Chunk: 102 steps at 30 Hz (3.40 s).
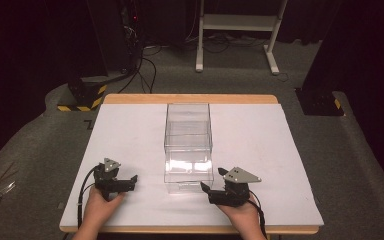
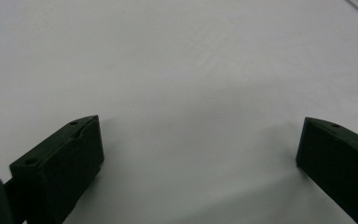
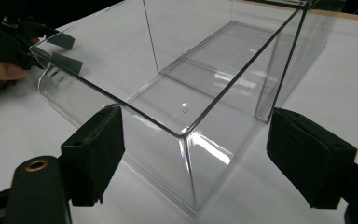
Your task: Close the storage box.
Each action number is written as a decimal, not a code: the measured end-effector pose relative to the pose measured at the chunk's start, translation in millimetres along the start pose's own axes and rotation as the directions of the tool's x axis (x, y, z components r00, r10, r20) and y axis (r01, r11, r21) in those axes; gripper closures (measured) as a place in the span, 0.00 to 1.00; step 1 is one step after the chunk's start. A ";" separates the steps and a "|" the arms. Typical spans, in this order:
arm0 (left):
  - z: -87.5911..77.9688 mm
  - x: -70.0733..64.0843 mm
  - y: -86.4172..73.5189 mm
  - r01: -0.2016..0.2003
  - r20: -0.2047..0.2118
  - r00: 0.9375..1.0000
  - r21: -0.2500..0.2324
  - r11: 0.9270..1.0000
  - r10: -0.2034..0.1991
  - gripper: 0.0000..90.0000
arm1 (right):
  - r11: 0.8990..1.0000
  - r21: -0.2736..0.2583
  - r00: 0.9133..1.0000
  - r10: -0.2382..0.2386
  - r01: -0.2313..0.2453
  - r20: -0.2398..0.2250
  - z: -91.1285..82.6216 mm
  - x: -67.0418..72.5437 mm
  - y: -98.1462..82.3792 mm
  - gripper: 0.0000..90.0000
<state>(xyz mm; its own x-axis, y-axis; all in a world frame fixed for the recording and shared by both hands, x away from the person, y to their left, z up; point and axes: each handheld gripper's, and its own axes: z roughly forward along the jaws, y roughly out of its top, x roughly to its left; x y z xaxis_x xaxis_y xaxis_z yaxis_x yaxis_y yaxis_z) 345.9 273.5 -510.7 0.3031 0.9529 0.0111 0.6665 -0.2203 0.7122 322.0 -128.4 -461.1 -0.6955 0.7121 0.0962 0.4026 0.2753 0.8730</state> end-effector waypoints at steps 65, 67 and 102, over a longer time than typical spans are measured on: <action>0.0 0.2 0.1 -0.005 0.000 1.000 0.002 1.000 0.005 0.01 | 0.999 -0.022 0.994 0.029 -0.027 0.102 43.7 -28.0 32.3 0.22; 0.0 0.1 0.1 -0.004 0.000 1.000 0.002 1.000 0.004 0.01 | 0.999 -0.023 0.994 0.031 -0.029 0.104 45.3 -29.3 33.0 0.22; -0.1 0.3 0.2 -0.005 0.001 1.000 0.004 1.000 0.005 0.01 | 0.998 -0.048 0.979 0.055 -0.046 0.196 77.5 -50.2 49.8 0.22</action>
<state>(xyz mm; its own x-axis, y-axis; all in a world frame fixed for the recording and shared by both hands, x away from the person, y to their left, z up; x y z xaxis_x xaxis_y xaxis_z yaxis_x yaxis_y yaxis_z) 346.0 273.8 -510.5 0.3069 0.9516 0.0143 0.6679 -0.2260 0.7091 423.1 -100.4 -459.5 -0.5418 0.8391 0.0483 0.4054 0.2105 0.8896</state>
